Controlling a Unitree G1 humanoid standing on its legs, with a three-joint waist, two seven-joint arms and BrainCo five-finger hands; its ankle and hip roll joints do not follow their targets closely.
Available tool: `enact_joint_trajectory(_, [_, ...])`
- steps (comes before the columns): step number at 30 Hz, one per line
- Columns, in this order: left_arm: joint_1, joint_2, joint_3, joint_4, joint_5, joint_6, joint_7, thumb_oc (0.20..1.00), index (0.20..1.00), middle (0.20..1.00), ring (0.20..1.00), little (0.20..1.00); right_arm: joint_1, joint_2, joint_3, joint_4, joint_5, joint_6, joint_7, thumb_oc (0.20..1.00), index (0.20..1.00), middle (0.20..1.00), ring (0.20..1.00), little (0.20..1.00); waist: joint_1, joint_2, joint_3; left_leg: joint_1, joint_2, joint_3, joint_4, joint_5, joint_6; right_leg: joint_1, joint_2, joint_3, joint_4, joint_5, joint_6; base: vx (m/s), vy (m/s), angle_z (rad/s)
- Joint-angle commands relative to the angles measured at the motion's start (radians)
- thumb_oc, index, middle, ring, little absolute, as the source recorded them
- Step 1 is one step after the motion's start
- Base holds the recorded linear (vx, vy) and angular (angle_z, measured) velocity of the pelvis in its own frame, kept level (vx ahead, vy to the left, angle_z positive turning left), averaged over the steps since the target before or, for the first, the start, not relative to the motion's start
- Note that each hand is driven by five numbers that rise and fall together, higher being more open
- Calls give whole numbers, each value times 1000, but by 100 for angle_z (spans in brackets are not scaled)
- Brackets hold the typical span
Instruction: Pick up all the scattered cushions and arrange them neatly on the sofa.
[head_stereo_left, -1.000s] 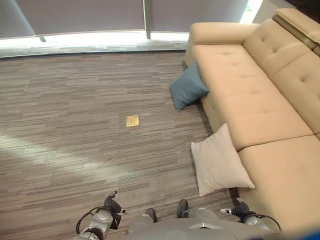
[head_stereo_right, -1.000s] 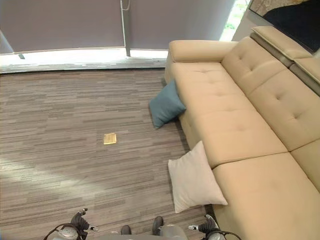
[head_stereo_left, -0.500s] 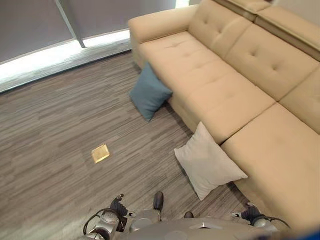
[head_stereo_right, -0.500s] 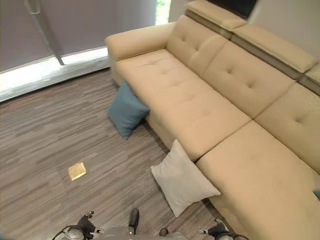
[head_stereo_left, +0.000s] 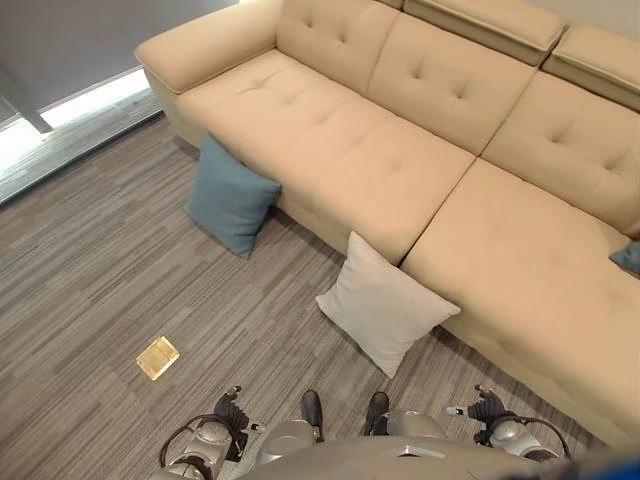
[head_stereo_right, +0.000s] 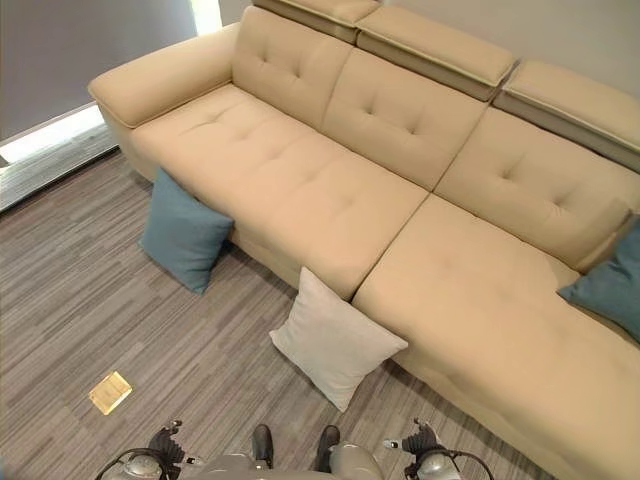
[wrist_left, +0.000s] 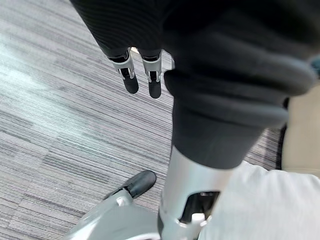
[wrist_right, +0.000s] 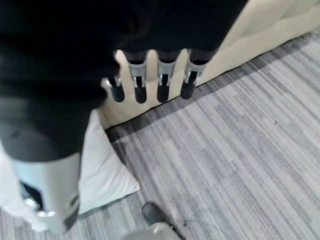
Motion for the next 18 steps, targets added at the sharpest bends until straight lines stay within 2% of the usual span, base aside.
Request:
enact_joint_trajectory(1, [-47, -23, 0, 6, 18, -11, -6, 1000, 1000, 1000, 1000, 1000, -37, -72, 10, 9, 32, -16, -31, 1000, 1000, 1000, 1000, 1000, 7, -19, 12, -56, -60, -122, 187, -106, 25, 81, 5, 44, -197, 160, 113, 51, 2, -39])
enact_joint_trajectory(3, [-52, -33, -8, 4, 8, -7, -9, 1000, 1000, 1000, 1000, 1000, -34, -77, 8, 14, 33, -17, -31, 1000, 1000, 1000, 1000, 1000, 11, -14, 8, -95, -54, -165, 137, -80, 17, 108, 8, 62, -209, 152, 117, 122, 26, -33])
enact_joint_trajectory(4, [-52, -33, -8, 4, 8, -7, -9, 1000, 1000, 1000, 1000, 1000, -34, -77, 8, 14, 33, -17, -31, 1000, 1000, 1000, 1000, 1000, 11, -14, 9, -91, -55, -165, 134, -78, 17, 110, 7, 62, -209, 152, 118, 165, 44, -41])
enact_joint_trajectory(6, [-56, -36, -21, 10, 11, -3, -10, 1000, 1000, 1000, 1000, 1000, -35, -81, 7, 16, 28, -12, -36, 1000, 1000, 1000, 1000, 1000, 15, -6, 13, -136, -34, -205, 73, -8, -6, 127, 20, 92, -209, 141, 119, 147, 60, -51])
enact_joint_trajectory(9, [-61, -41, -27, 16, 12, 0, -12, 1000, 1000, 1000, 1000, 1000, -26, -89, 10, 22, 13, -5, -37, 1000, 1000, 1000, 1000, 1000, 21, 7, 22, -157, 4, -258, -9, 48, -30, 151, 29, 132, -209, 117, 124, 146, 115, -48])
enact_joint_trajectory(13, [-49, -50, -17, 23, 12, 1, -15, 1000, 1000, 1000, 1000, 1000, -12, -90, 6, 38, -5, 0, -30, 1000, 1000, 1000, 1000, 1000, 29, 20, 11, -122, 28, -285, -26, 64, -38, 178, 21, 164, -205, 106, 134, 128, 173, -74])
enact_joint_trajectory(15, [-46, -50, -15, 26, 16, 3, -16, 1000, 1000, 1000, 1000, 1000, -10, -88, 2, 39, -7, 1, -27, 1000, 1000, 1000, 1000, 1000, 30, 20, 7, -103, 32, -274, -33, 63, -37, 183, 15, 164, -204, 105, 137, 112, 218, -61])
enact_joint_trajectory(17, [-40, -43, -9, 30, 31, 3, -18, 1000, 1000, 1000, 1000, 1000, -4, -76, -3, 38, -14, 1, -22, 1000, 1000, 1000, 1000, 1000, 27, 10, -3, -74, 22, -231, -8, 32, -18, 179, -29, 182, -186, 115, 159, 108, 315, -34])
enact_joint_trajectory(18, [-40, -43, -10, 30, 31, 3, -18, 1000, 1000, 1000, 1000, 1000, -3, -75, -3, 38, -14, 1, -22, 1000, 1000, 1000, 1000, 1000, 28, 10, -2, -73, 22, -229, -7, 31, -18, 179, -29, 184, -186, 115, 159, 48, 361, -51])
